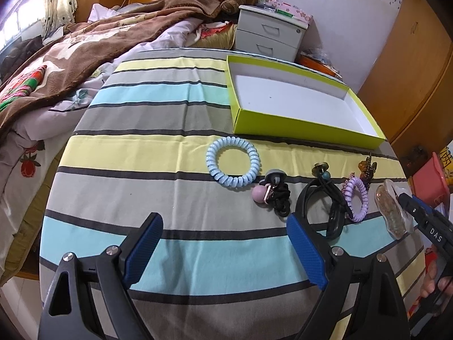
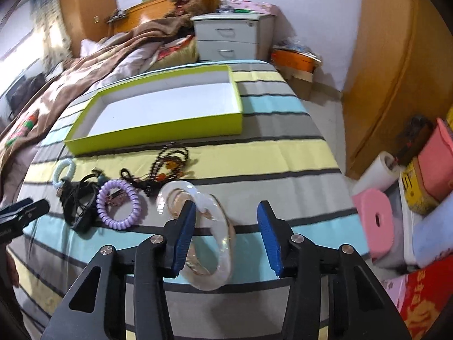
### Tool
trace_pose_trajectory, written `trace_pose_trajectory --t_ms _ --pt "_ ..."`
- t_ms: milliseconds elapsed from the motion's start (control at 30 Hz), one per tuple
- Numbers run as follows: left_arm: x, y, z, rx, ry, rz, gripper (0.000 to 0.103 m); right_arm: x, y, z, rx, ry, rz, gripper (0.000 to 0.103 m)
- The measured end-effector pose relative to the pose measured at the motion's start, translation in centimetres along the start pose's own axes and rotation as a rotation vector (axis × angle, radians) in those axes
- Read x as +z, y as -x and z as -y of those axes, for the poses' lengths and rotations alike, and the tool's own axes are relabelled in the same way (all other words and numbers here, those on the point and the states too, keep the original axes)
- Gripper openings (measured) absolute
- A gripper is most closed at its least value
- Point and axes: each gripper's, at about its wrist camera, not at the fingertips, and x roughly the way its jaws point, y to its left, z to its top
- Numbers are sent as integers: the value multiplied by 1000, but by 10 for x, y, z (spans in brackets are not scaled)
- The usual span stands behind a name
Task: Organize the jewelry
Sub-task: 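Close the right tool on the large clear claw clip, then grasp the light blue coil hair tie with the left tool while the right lifts the clip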
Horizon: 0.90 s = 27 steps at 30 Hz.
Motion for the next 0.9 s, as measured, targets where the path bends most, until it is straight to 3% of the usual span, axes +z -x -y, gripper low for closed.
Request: trace_pose_trajectory --t_ms 133,267,367,567,667,733,900 --pt "1 -4 0 -16 2 -23 87 0 -4 -1 -1 39 -15 45" --pt "4 -5 -1 -12 4 -31 85 -5 -8 -1 20 72 -21 28" --pt "10 -6 -5 -15 18 -27 82 -7 -7 1 26 71 -4 21" --pt "24 -10 -14 14 63 -1 81 -8 -8 0 25 94 5 21" --pt "32 -20 -19 60 67 -18 73 -7 -9 0 11 107 -1 21" --pt "36 -27 -20 131 46 -21 72 -7 -10 0 8 109 -3 21" --pt "39 -31 -17 135 34 -32 68 -9 -12 1 6 111 -1 21"
